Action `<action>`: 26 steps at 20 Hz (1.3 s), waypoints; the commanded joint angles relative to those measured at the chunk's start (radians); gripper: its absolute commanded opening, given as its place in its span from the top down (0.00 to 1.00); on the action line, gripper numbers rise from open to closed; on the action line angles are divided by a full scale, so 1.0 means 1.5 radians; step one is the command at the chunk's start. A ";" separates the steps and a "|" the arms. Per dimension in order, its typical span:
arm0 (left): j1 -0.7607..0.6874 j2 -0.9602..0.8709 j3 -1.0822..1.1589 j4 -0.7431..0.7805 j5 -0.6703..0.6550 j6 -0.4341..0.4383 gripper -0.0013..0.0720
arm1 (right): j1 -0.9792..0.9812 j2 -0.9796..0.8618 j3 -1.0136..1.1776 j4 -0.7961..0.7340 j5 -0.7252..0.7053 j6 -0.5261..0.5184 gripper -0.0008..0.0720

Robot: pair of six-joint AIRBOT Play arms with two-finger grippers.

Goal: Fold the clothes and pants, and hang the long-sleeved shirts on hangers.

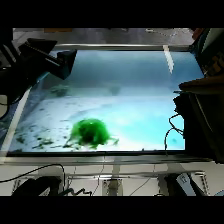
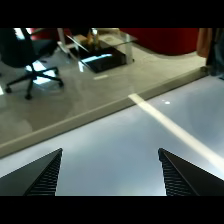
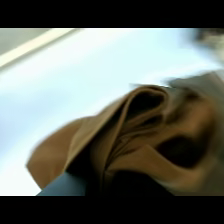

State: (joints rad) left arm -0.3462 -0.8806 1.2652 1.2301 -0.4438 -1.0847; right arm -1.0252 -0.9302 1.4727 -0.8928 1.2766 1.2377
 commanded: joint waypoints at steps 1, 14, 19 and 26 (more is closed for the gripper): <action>0.001 0.022 0.000 0.048 0.001 0.000 0.03 | -0.078 0.029 0.001 -0.154 -0.007 0.044 0.96; 0.001 0.019 0.000 0.048 0.001 0.000 0.03 | -0.107 0.022 0.000 -0.287 0.012 0.112 0.24; 0.001 0.019 0.000 0.048 0.001 0.000 0.03 | 0.024 0.013 -0.028 -0.218 0.009 0.104 0.71; 0.001 0.019 0.000 0.048 0.001 0.000 0.03 | 0.373 0.008 -0.050 -0.260 -0.019 -0.008 0.96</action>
State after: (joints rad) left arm -0.3454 -0.8528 1.2652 1.3014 -0.4427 -1.0851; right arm -0.6483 -0.9131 1.4052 -1.2491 1.2728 1.2858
